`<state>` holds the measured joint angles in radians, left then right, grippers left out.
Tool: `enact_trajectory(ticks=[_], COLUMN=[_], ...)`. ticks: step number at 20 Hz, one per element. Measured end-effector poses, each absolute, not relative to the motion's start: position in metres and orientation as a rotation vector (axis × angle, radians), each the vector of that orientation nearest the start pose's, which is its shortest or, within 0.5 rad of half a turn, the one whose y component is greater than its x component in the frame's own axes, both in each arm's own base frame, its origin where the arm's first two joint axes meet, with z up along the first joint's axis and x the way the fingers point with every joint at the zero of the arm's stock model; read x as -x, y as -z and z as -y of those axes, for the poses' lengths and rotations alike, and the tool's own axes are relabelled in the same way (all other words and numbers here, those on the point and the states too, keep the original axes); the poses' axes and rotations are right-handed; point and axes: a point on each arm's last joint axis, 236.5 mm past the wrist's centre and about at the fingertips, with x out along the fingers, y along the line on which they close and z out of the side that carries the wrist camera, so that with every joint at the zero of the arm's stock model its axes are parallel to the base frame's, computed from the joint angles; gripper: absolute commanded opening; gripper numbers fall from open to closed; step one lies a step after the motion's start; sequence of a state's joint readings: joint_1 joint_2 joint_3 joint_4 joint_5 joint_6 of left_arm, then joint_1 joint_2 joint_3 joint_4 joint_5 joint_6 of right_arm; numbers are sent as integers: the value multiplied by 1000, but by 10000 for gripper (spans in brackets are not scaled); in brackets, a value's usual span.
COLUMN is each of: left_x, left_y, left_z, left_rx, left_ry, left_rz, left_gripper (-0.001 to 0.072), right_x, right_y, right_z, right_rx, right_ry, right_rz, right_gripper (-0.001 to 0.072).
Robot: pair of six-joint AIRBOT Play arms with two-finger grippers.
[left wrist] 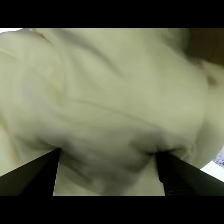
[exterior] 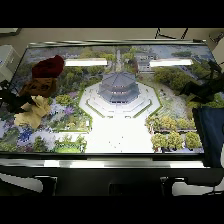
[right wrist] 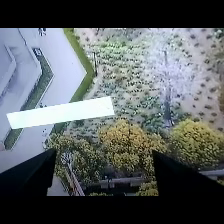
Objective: Fold the clothes and pants, and hang the long-sleeved shirts on hangers.
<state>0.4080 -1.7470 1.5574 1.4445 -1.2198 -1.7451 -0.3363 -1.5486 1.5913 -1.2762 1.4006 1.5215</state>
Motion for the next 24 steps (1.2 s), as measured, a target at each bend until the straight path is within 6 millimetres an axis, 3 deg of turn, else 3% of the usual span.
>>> enact_trajectory(ticks=[1,2,5,7,9,11,13,15,16,18,21,24], left_x=[-440,-439,-437,-439,-447,-454,-455,-444,-433,-410,-378,-346], left_y=[64,67,65,40,-7,-70,-143,-203,-226,-249,-234,-162], left_z=[-159,-159,-155,-150,-139,-112,-62,5,44,120,220,305], left_rx=[542,536,506,467,431,402,367,320,301,281,264,258], left_ry=[-382,-377,-347,-311,-265,-188,-68,84,169,338,524,623], left_rz=[-1353,-1362,-1377,-1343,-1238,-1096,-931,-808,-763,-725,-751,-894], left_gripper=[169,23,22,22,22,22,22,22,22,22,22,23], right_x=[-430,-426,-414,-407,-400,-396,-391,-387,-385,-381,-376,-373], right_y=[-43,-42,-41,-41,-40,-41,-43,-45,-48,-54,-67,-80], right_z=[77,75,67,63,59,55,47,37,31,19,3,-6], right_rx=[-423,-428,-446,-453,-462,-478,-493,-501,-498,-483,-452,-425], right_ry=[33,24,-2,-15,-24,-32,-58,-91,-107,-139,-176,-197], right_rz=[-1303,-1323,-1377,-1409,-1437,-1459,-1479,-1500,-1510,-1516,-1506,-1481], right_gripper=[697,690,673,672,672,672,672,672,672,671,671,671])
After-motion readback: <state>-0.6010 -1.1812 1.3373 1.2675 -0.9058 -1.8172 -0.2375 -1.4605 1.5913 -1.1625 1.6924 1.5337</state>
